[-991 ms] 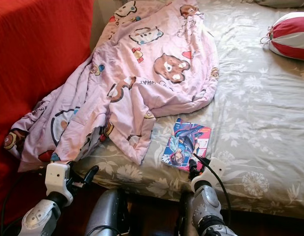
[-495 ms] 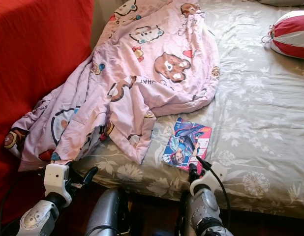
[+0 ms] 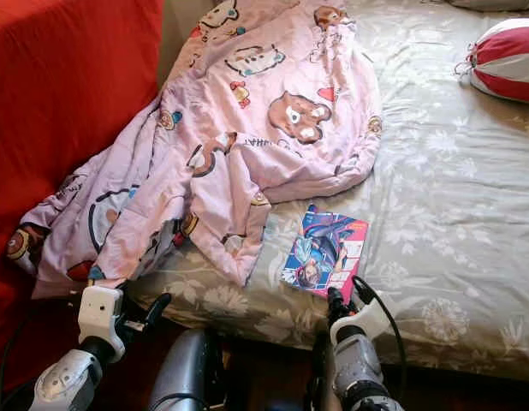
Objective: Clean up the room
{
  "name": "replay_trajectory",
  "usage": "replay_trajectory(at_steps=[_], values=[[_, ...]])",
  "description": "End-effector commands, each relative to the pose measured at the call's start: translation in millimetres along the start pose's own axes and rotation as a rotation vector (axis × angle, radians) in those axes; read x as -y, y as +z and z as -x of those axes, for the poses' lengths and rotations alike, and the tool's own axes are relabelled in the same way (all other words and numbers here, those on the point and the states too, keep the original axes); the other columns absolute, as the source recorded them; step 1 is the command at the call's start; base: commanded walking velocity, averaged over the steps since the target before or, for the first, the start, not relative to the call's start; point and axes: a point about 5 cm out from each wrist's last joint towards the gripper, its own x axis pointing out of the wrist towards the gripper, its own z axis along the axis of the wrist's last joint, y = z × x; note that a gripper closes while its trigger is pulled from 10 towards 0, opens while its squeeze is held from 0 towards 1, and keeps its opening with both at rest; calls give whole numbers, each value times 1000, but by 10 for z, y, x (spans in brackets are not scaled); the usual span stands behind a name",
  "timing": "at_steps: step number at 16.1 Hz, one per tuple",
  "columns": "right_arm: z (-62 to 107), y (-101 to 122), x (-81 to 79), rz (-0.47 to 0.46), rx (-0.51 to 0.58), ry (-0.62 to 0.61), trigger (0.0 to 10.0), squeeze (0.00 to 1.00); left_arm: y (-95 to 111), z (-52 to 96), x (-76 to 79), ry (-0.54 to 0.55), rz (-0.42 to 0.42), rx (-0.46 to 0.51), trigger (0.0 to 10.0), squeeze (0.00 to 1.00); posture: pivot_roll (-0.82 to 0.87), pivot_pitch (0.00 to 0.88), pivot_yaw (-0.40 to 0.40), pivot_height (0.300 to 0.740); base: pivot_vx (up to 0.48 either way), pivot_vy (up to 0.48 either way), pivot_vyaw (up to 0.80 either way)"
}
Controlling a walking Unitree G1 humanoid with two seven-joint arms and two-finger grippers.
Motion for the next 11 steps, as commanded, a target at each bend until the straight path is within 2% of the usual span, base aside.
replay_trajectory(at_steps=[1, 5, 7, 11], values=[[48, -141, 55, -39, -47, -21, 10000, 0, -52, 52, -9, -2, -10, -27, 10000, 0, 243, 225, 109, 577, 0, 0, 0], [40, -113, 19, -54, -21, 21, 10000, 0, -59, 45, -3, -6, -10, -27, 10000, 0, 244, 223, 113, 577, 0, 0, 0], [42, -114, 26, -61, -19, 19, 0, 0, -65, 46, -9, -5, -11, -29, 10000, 0, 246, 223, 114, 577, 0, 0, 0], [51, -135, 34, -59, -25, 19, 0, 0, -71, 29, -6, -8, -12, -29, 10000, 0, 243, 218, 115, 577, 0, 0, 0]])
